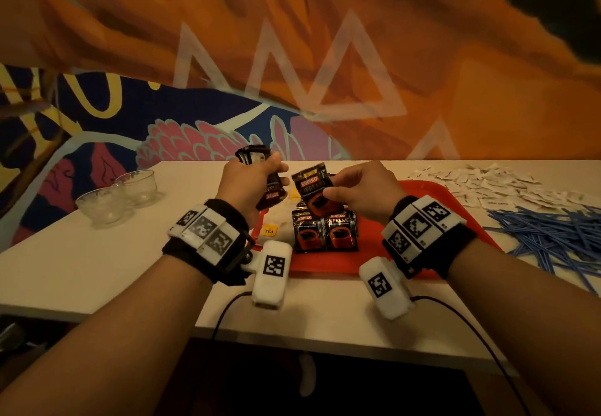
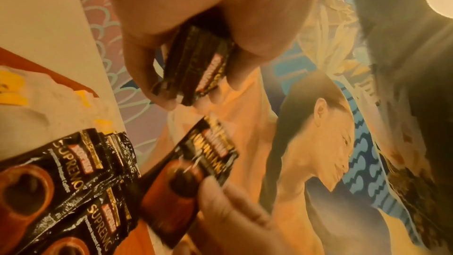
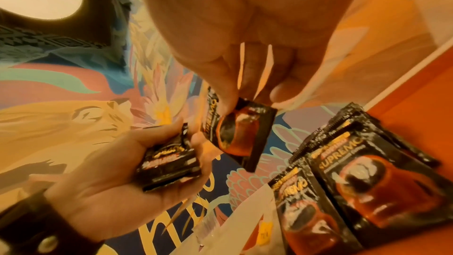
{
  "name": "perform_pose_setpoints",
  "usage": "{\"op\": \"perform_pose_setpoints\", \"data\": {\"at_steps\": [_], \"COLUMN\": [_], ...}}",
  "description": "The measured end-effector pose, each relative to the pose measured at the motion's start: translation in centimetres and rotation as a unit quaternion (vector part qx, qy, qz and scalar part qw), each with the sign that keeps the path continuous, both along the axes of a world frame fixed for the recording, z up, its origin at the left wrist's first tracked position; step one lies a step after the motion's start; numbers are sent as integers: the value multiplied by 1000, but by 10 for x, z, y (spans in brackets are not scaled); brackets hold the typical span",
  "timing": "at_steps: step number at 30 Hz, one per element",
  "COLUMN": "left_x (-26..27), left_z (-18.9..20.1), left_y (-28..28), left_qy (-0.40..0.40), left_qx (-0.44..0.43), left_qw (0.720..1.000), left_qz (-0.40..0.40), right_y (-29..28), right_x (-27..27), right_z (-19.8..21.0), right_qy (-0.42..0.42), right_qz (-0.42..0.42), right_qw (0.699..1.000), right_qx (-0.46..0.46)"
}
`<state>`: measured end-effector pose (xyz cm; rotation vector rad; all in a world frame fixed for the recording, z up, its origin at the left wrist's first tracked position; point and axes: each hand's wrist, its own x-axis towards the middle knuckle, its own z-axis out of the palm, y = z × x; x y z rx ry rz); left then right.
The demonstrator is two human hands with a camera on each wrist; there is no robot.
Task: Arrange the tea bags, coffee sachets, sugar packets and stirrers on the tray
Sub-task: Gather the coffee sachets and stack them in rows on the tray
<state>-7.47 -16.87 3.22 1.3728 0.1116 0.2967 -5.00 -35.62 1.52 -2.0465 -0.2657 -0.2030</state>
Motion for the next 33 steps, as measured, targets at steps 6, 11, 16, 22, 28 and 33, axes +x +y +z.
{"op": "perform_pose_setpoints", "data": {"at_steps": [6, 11, 16, 22, 28, 33], "left_x": [-2, -1, 8, 17, 24, 28], "left_z": [-9, -23, -32, -35, -36, -36], "left_y": [27, 31, 26, 23, 19, 17], "left_qy": [56, 132, 208, 236, 230, 239], "left_qx": [-27, 43, 102, 127, 140, 135], "left_qw": [998, 989, 967, 953, 953, 951], "left_qz": [-7, -58, -106, -139, -138, -143], "right_y": [9, 23, 29, 32, 30, 30], "right_x": [7, 6, 10, 13, 10, 9], "right_z": [-12, -17, -25, -32, -34, -37], "right_qy": [161, 236, 256, 252, 240, 218], "right_qz": [26, 41, 28, 14, 2, 1], "right_qw": [981, 966, 961, 961, 966, 970], "right_qx": [-102, -96, -102, -109, -95, -109]}}
